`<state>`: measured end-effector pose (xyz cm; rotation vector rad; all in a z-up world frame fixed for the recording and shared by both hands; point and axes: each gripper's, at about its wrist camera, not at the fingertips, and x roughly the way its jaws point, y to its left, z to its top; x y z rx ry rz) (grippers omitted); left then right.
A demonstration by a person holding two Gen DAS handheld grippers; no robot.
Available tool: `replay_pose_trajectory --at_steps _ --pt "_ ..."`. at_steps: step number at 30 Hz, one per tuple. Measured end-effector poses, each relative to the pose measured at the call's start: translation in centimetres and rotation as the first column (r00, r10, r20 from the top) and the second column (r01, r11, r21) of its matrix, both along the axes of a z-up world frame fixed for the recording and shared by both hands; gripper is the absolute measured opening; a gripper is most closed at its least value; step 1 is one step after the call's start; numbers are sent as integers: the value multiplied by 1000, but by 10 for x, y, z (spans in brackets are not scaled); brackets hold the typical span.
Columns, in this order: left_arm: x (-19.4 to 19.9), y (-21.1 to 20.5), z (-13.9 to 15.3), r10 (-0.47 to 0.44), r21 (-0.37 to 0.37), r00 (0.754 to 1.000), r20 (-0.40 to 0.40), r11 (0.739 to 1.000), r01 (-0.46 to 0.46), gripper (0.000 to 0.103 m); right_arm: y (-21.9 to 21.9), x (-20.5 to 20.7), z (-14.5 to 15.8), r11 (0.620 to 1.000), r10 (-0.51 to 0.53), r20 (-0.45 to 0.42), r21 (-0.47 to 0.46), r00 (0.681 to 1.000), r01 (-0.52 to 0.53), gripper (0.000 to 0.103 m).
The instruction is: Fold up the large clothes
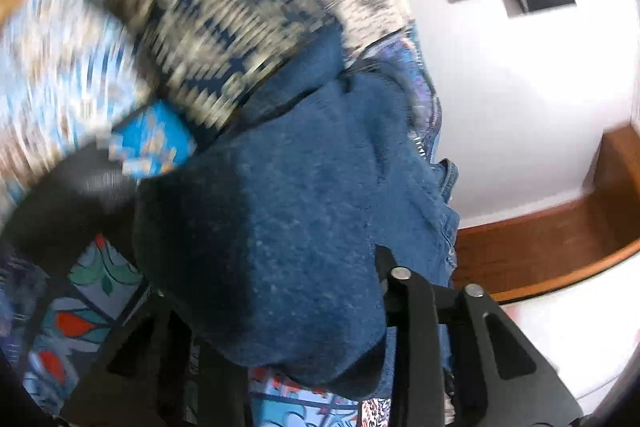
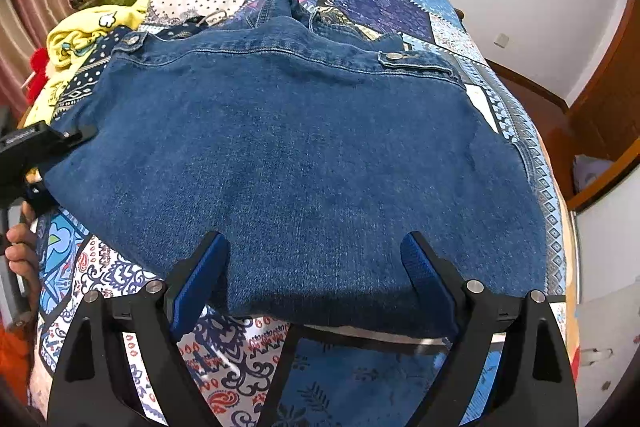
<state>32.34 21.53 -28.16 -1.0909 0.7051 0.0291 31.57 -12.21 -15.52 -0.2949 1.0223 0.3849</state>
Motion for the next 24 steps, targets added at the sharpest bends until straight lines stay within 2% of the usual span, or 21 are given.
replay_pose_trajectory --at_steps 4,6,10,13,17,20,22,24 --pt "-9 -1 53 -20 119 995 102 993 8 25 2 -2 10 1000 24 -3 -12 1000 -24 88" --pt "-19 -2 86 -21 216 989 145 976 -11 25 7 -4 21 999 40 -6 23 999 -39 88" --pt "-50 5 126 1 283 970 245 956 -72 24 27 -11 43 994 72 34 84 997 -75 88" --pt "-76 7 155 12 363 958 287 924 -120 24 58 -17 54 983 127 61 125 990 -134 88" --pt "-92 10 162 28 391 956 292 909 -146 24 104 -22 44 961 205 20 183 979 -205 88" --pt "-95 14 152 31 409 964 264 901 -141 24 130 -22 21 960 241 -40 159 970 -232 88" --pt "-94 11 143 29 423 972 232 897 -128 24 141 -21 1 963 240 -89 144 967 -226 88" --pt "-92 9 130 32 440 982 185 891 -112 24 144 -13 -22 970 212 -176 156 961 -186 89"
